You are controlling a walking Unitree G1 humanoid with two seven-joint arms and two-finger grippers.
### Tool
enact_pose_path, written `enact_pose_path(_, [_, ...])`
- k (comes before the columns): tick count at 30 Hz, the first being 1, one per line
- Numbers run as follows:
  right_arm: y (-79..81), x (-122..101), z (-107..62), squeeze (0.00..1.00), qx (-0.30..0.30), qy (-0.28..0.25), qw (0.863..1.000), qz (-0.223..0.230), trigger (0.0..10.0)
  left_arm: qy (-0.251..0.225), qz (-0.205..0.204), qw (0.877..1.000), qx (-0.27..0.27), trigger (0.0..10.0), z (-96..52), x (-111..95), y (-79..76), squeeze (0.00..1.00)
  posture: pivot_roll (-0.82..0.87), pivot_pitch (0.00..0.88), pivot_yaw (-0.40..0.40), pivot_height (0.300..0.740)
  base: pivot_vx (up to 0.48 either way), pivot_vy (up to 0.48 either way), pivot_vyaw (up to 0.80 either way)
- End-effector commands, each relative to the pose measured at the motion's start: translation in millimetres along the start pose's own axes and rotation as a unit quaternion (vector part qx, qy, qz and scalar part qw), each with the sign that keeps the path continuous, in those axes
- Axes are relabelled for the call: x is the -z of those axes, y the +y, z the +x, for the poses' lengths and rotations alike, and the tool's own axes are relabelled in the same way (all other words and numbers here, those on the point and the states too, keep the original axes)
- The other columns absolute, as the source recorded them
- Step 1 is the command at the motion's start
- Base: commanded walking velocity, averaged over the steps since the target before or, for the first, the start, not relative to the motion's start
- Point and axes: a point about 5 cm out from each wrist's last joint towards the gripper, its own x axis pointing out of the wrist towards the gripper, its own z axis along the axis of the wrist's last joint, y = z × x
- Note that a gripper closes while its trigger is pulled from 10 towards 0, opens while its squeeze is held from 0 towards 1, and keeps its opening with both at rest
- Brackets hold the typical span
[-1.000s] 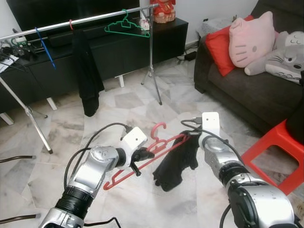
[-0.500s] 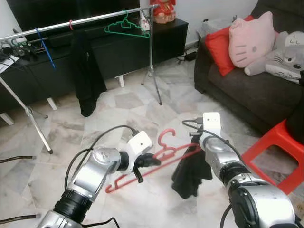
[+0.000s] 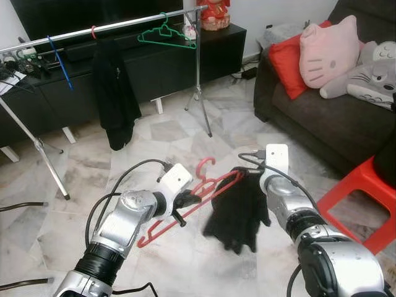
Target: Hang hanger
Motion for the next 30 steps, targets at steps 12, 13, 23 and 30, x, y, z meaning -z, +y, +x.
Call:
enact_pose_path(12, [-2.9,-10.9,0.6,0.00,0.007,-0.007,1.000,0.002,10.0,0.006,0.046,0.991,0.123,10.0,-15.2,-5.4,-21.9,0.00,-0.05,0.000,-0.013,0.727,0.000,0.000,0.00])
enact_pose_path(13, [-3.5,-13.0,0.7,0.00,0.009,-0.009,1.000,0.004,10.0,0.007,0.049,0.992,0.118,10.0,-16.5,-5.8,-19.8,0.00,-0.05,0.000,-0.013,0.727,0.000,0.000,0.00])
enact_pose_path(23, [1.5,-20.3,0.3,0.00,0.006,-0.016,1.000,0.019,10.0,-0.004,0.049,0.998,0.050,10.0,-8.1,-12.8,-8.7,0.00,-0.05,0.000,-0.012,0.727,0.000,0.000,0.00])
enact_pose_path(30, [3.0,-24.4,-0.3,0.00,0.004,-0.021,0.999,0.025,10.0,-0.006,0.043,0.999,0.014,10.0,-2.5,-14.6,-3.6,0.00,-0.05,0.000,-0.011,0.727,0.000,0.000,0.00])
